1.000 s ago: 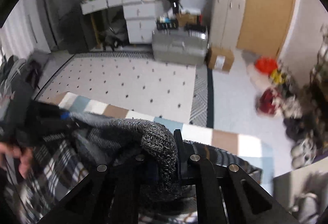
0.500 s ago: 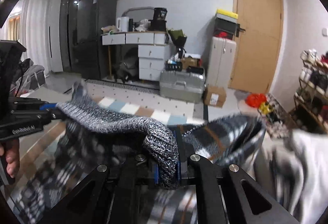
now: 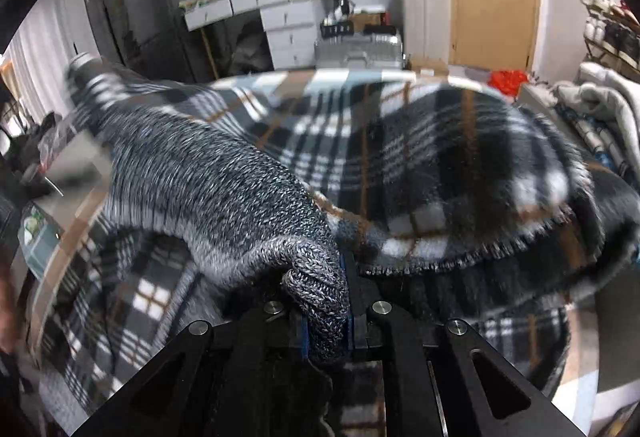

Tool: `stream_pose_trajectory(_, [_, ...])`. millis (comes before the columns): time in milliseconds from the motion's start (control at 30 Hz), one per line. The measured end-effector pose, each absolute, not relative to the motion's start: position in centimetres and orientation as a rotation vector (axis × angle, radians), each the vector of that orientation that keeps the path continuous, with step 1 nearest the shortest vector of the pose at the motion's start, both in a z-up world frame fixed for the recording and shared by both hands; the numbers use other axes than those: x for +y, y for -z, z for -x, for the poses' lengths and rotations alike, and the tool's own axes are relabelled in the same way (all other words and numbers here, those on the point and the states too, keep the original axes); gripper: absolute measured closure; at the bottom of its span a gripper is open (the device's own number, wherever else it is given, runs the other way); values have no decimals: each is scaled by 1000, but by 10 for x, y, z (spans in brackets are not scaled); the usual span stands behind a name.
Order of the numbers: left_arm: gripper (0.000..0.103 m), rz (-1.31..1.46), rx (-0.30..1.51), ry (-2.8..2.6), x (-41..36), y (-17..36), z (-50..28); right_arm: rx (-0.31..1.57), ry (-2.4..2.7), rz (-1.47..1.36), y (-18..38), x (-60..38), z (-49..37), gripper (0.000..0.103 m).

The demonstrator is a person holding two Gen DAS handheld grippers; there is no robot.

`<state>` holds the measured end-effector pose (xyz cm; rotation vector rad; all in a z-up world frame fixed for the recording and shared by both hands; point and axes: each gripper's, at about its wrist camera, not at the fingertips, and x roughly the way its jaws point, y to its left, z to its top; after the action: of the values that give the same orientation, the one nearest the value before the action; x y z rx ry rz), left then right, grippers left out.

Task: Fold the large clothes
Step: 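Fold the lifted edge over the plaid bundle with both grippers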

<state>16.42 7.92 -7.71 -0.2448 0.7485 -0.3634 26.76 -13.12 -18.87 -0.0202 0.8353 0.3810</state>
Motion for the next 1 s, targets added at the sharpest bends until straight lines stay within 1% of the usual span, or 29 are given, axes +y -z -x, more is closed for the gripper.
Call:
stream_pose_trajectory(67, [95, 241, 702, 451, 78, 46, -162, 874, -388, -12, 195, -134, -275, 89])
stream_pose_trajectory(100, [85, 224, 690, 465, 74, 39, -160, 879, -393, -23, 195, -137, -278, 88])
stream_pose_trajectory(133, [62, 184, 679, 467, 71, 27, -167, 884, -395, -24, 194, -140, -278, 88])
stream_pose_trajectory(167, [49, 155, 677, 455, 68, 25, -173, 894, -398, -16, 192, -140, -282, 88])
stream_pose_trajectory(200, [37, 142, 674, 433, 68, 24, -181, 906, -399, 0, 190, -138, -285, 87])
stream_pose_trajectory(233, [37, 144, 675, 401, 72, 26, -199, 918, -399, 15, 190, -138, -285, 86])
stream_pose_trajectory(267, [37, 135, 702, 386, 70, 34, -208, 935, -405, 34, 189, -137, -284, 83])
stream_pose_trajectory(333, [38, 139, 799, 357, 73, 62, -236, 984, -424, 63, 182, -132, -285, 74])
stream_pose_trajectory(400, [38, 170, 910, 358, 80, 101, -262, 1034, -467, 37, 176, -137, -282, 40])
stream_pose_trajectory(433, [38, 178, 961, 318, 87, 121, -276, 1046, -504, 3, 171, -143, -276, 38])
stream_pose_trajectory(500, [39, 216, 1058, 323, 92, 151, -284, 1039, -556, -63, 150, -157, -270, 39])
stream_pose_trajectory(600, [40, 307, 1118, 307, 106, 184, -291, 982, -613, -169, 114, -177, -278, 38])
stream_pose_trajectory(633, [40, 324, 1115, 307, 110, 191, -291, 966, -625, -193, 107, -181, -282, 37])
stream_pose_trajectory(700, [40, 345, 1105, 313, 111, 193, -290, 918, -618, -208, 89, -183, -299, 26])
stream_pose_trajectory(733, [40, 345, 1102, 319, 109, 189, -292, 905, -590, -187, 86, -181, -305, 25])
stream_pose_trajectory(767, [40, 338, 1108, 319, 108, 184, -287, 906, -541, -136, 88, -176, -319, 25])
stream_pose_trajectory(833, [40, 332, 1126, 318, 108, 173, -288, 983, -445, -39, 110, -163, -345, 25])
stream_pose_trajectory(867, [40, 337, 1122, 333, 107, 168, -275, 1028, -402, -3, 123, -162, -356, 25])
stream_pose_trajectory(900, [40, 338, 1113, 343, 108, 166, -251, 1080, -355, 44, 139, -160, -365, 25])
stream_pose_trajectory(1000, [40, 332, 1060, 400, 110, 137, -239, 1217, -283, 160, 193, -155, -384, 27])
